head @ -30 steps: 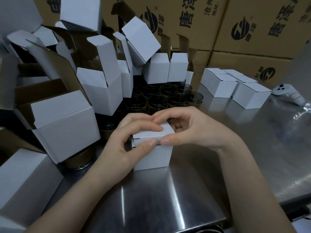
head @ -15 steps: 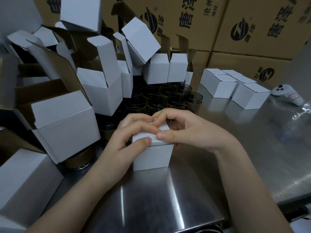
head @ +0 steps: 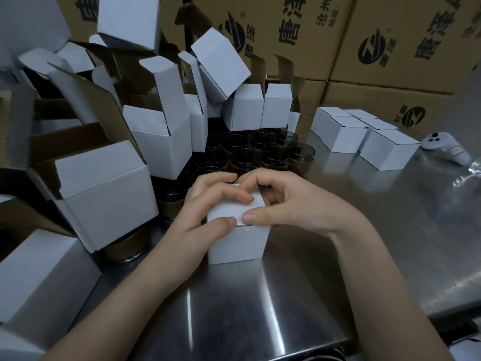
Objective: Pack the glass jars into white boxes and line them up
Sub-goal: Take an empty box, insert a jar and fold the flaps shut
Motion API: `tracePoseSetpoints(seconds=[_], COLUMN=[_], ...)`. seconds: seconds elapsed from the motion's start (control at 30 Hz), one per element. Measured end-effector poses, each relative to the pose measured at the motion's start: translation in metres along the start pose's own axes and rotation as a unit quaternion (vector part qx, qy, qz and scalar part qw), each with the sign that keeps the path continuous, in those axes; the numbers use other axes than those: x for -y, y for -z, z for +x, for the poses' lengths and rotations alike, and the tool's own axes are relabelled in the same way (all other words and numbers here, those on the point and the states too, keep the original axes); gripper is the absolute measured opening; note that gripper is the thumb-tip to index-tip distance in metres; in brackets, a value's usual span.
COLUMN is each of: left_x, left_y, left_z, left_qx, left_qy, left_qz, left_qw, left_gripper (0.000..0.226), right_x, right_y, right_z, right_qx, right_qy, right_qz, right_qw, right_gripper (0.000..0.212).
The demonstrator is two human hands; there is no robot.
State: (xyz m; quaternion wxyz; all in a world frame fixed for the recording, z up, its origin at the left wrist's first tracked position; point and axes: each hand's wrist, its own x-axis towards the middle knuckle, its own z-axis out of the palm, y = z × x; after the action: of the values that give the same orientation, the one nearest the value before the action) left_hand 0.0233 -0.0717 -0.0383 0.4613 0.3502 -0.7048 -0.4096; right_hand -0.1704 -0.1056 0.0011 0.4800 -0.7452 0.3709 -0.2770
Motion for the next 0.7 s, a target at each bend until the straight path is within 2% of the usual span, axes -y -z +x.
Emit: tracePoseSetpoints(seconds=[0.13, 0.3, 0.4, 0.5, 0.57, 0.7], left_x=[0.001, 0.004, 0.006, 0.004, 0.002, 0.001], left_y=[0.002, 0.0, -0.002, -0.002, -0.001, 0.001], left_z=[0.0, -0.002, -0.002, -0.002, -0.002, -0.002], left_qx=[-0.003, -0.029, -0.032, -0.038, -0.045, -0.061], left_qy=[-0.032, -0.035, -0.024, -0.021, -0.028, -0.023], left_qz=[0.001, -0.018, -0.009, -0.046, -0.075, -0.108], left_qw=[0.999, 0.999, 0.999, 0.998, 0.996, 0.992], left_gripper=[0.039, 0.061, 0.064, 0.054, 0.046, 0.041], right_x=[0.009, 0.014, 0.016, 0.014, 0.011, 0.004], right_y=[-0.003, -0.022, -0.046, -0.071, -0.082, -0.082], right_z=[-0.005, -0.031, -0.049, -0.054, -0.051, -0.055], right_qx=[-0.027, -0.152, -0.165, -0.208, -0.261, -0.321], right_qy=[0.006, 0.013, -0.003, -0.019, -0.005, 0.029], right_qz=[-0.043, -0.189, -0.278, -0.279, -0.274, -0.271], right_qw=[0.999, 0.97, 0.946, 0.937, 0.926, 0.907], right_gripper=[0.028, 0.023, 0.047, 0.065, 0.063, 0.043])
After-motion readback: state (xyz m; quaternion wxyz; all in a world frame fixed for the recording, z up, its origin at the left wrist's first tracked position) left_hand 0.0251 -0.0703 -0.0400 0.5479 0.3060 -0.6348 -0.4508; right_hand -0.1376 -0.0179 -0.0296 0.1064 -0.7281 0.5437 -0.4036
